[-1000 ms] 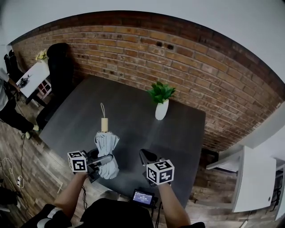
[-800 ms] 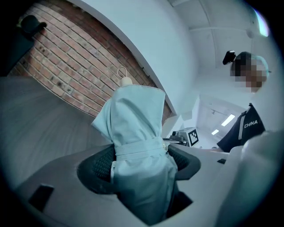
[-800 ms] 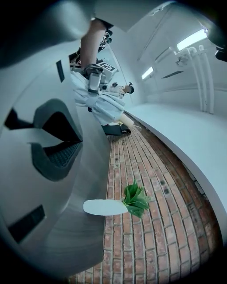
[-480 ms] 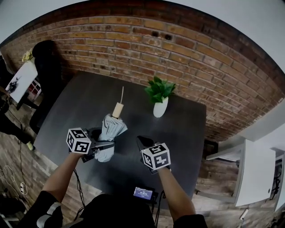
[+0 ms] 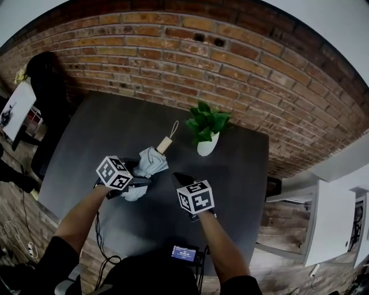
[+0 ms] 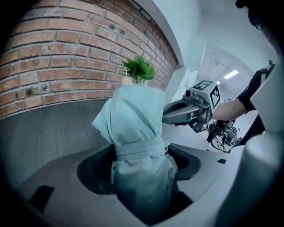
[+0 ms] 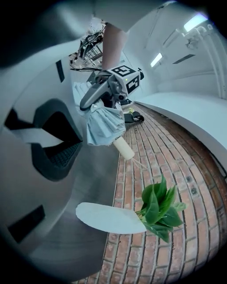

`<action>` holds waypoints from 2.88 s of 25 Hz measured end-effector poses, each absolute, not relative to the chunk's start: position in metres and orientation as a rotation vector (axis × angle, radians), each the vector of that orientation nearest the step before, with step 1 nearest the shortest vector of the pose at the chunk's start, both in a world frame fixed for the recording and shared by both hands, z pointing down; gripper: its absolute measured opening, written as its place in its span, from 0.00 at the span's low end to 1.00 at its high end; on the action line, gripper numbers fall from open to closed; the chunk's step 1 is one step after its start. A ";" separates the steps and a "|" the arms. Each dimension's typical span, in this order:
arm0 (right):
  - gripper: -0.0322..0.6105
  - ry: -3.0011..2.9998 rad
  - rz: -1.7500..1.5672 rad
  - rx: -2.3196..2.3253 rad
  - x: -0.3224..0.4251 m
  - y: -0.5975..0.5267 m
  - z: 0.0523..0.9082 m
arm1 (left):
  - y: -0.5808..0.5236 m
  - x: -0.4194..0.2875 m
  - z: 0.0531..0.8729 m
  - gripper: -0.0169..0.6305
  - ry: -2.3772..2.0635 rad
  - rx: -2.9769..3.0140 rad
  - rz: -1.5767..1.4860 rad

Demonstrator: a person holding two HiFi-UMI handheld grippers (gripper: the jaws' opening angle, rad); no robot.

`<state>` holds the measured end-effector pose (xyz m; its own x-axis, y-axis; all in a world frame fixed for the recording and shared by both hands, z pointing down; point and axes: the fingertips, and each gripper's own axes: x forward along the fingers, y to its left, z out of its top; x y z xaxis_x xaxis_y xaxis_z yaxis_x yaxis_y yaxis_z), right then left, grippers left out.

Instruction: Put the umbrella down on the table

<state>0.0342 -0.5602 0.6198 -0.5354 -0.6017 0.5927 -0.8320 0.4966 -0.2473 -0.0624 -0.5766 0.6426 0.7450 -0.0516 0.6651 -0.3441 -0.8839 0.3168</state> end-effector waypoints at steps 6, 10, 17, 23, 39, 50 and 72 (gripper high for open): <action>0.06 -2.270 0.788 1.167 0.032 -0.582 0.650 | -0.608 -0.060 0.694 0.53 -0.317 2.434 1.175; 0.06 -2.255 0.814 1.152 0.028 -0.590 0.665 | -0.617 -0.058 0.713 0.53 -0.326 2.401 1.209; 0.06 -2.247 0.843 1.118 0.015 -0.596 0.684 | -0.625 -0.051 0.727 0.53 -0.325 2.351 1.229; 0.06 -2.248 0.850 1.107 0.009 -0.599 0.688 | -0.628 -0.048 0.734 0.54 -0.331 2.330 1.245; 0.06 -2.242 0.831 1.100 0.017 -0.585 0.683 | -0.627 -0.056 0.716 0.60 -0.423 2.387 1.245; 0.06 -2.275 0.776 1.125 0.021 -0.552 0.654 | -0.577 -0.092 0.648 0.55 -0.605 2.483 0.985; 0.06 -2.435 0.679 1.183 0.038 -0.394 0.605 | -0.342 -0.076 0.626 0.03 -0.649 2.454 0.515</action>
